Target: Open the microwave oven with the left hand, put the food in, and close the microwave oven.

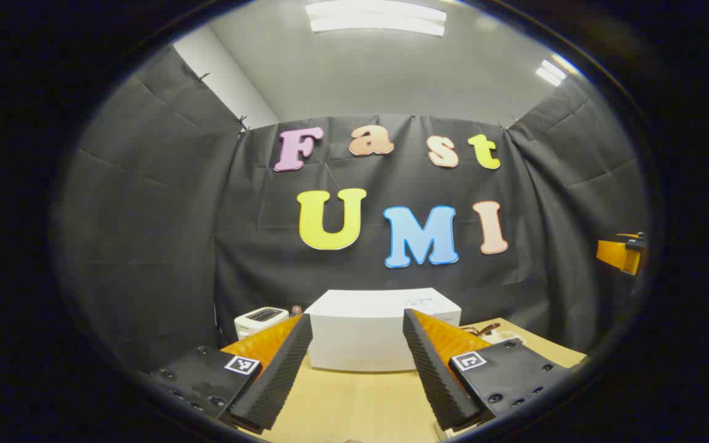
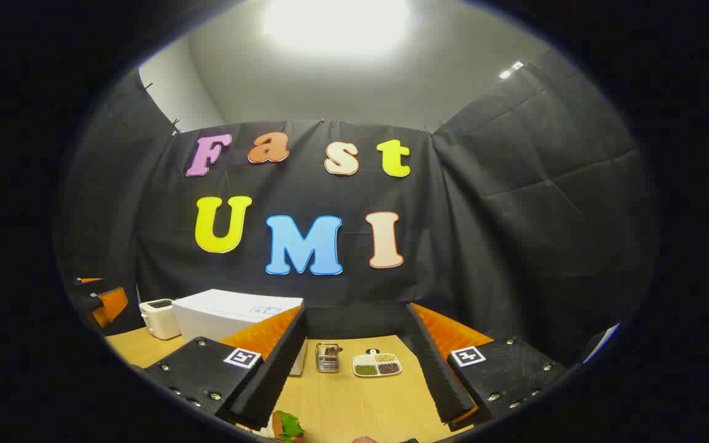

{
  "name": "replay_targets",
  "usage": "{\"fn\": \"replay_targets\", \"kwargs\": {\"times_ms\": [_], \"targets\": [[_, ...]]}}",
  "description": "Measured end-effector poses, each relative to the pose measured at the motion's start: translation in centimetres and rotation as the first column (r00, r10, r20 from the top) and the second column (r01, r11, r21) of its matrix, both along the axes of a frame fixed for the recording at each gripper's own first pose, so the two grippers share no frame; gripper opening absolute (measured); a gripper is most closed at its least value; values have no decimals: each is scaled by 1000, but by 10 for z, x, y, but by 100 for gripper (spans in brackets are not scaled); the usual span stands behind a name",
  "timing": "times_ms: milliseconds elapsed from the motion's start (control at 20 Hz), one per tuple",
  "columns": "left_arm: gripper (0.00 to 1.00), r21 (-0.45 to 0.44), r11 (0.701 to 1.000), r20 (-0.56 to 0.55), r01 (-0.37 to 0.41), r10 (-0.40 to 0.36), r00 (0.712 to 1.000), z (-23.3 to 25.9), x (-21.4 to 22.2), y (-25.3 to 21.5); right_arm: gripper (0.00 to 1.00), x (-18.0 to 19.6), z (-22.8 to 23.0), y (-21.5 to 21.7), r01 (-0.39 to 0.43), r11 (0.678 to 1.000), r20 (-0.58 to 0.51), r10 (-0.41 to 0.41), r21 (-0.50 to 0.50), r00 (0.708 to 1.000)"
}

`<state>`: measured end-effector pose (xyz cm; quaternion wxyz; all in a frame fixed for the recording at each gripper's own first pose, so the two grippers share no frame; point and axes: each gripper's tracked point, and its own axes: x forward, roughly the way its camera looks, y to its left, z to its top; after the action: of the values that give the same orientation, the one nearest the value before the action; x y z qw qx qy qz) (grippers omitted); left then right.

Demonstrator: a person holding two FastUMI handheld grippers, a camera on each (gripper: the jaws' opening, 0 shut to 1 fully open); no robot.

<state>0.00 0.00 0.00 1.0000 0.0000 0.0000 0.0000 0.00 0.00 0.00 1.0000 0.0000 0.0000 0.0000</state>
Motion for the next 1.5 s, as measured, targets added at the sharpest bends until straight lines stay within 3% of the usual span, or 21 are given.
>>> {"fn": "replay_targets", "kwargs": {"times_ms": [900,1200,1500], "targets": [[97,19,1000,18,-2,2,1000,5,-11,-56,96,-2,-6,0,-152,988,12,152,28,988],[97,55,998,40,30,-32,999,6,34,-89,96,4,-10,-5,-166,985,20,166,49,986],[97,13,995,39,96,-96,995,-19,116,-117,96,17,-4,-15,-68,997,28,67,33,997]]}}
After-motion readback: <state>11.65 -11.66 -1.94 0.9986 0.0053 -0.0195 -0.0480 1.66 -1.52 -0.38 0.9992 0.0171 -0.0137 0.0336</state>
